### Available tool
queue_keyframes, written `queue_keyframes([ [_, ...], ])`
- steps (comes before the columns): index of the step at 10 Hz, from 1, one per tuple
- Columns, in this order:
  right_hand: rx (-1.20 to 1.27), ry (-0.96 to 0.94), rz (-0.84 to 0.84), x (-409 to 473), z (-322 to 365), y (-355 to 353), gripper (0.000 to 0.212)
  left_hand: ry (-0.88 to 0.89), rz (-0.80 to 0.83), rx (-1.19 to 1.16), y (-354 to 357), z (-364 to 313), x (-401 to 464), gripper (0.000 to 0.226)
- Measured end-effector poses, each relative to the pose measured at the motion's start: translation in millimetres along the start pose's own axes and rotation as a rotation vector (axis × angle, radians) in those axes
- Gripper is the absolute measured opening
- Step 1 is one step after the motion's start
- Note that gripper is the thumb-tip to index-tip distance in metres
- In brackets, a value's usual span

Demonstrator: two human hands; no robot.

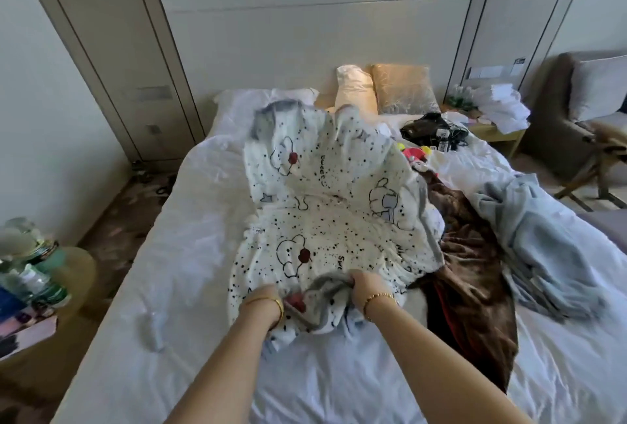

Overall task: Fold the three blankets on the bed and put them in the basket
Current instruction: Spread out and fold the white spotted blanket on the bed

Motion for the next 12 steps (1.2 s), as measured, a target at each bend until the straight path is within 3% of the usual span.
queue_keyframes([
  [1,0.025,-0.059,-0.07,2.5,11.0,-21.8,0.029,0.164,-0.083,-0.137,-14.4,-14.2,1.0,0.026],
  [2,0.005,-0.096,-0.052,-3.4,19.0,-31.3,0.027,0.315,0.057,-0.379,-19.5,-22.7,-9.1,0.054],
  [3,0.024,-0.181,-0.062,-6.0,29.9,-35.7,0.024,0.433,0.14,-0.225,-21.4,-35.7,-16.4,0.072],
  [4,0.032,-0.247,-0.097,-12.5,45.9,-40.5,0.024,0.42,0.024,-0.261,-21.7,-39.7,-23.4,0.04],
  [5,0.062,-0.266,-0.178,-13.7,50.6,-47.3,0.01,0.358,0.007,-0.623,-37.5,-33.0,-31.8,0.023],
  [7,0.132,-0.093,-0.234,-16.3,52.4,-52.1,0.007,0.401,-0.185,-0.844,-94.0,-29.2,-44.9,0.036],
  [8,0.04,0.014,-0.305,-17.6,49.9,-51.4,0.012,0.357,-0.268,-0.958,-105.8,-22.2,-45.0,0.039],
  [9,0.156,0.069,-0.402,-19.5,44.7,-49.6,0.015,0.322,-0.28,-1.048,-113.9,-14.8,-46.4,0.044],
  [10,0.18,0.123,-0.393,-22.0,37.6,-49.7,0.015,0.304,-0.303,-1.058,-122.9,-5.7,-43.3,0.042],
  [11,0.199,0.086,-0.431,-27.9,29.3,-57.0,0.022,0.321,-0.243,-0.743,-122.8,9.6,-33.0,0.048],
  [12,0.071,-0.061,-0.418,-33.6,34.0,-70.6,0.027,0.343,-0.12,-0.348,-116.5,20.2,-30.8,0.077],
])
Point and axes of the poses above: each hand's wrist, its own x-axis towards the middle knuckle, its own y-axis out of the palm, z = x × y, the point moved 1 cm from there along x, towards the middle knuckle, and after that the axes turned 10 degrees about -y, right-handed, at the moved point
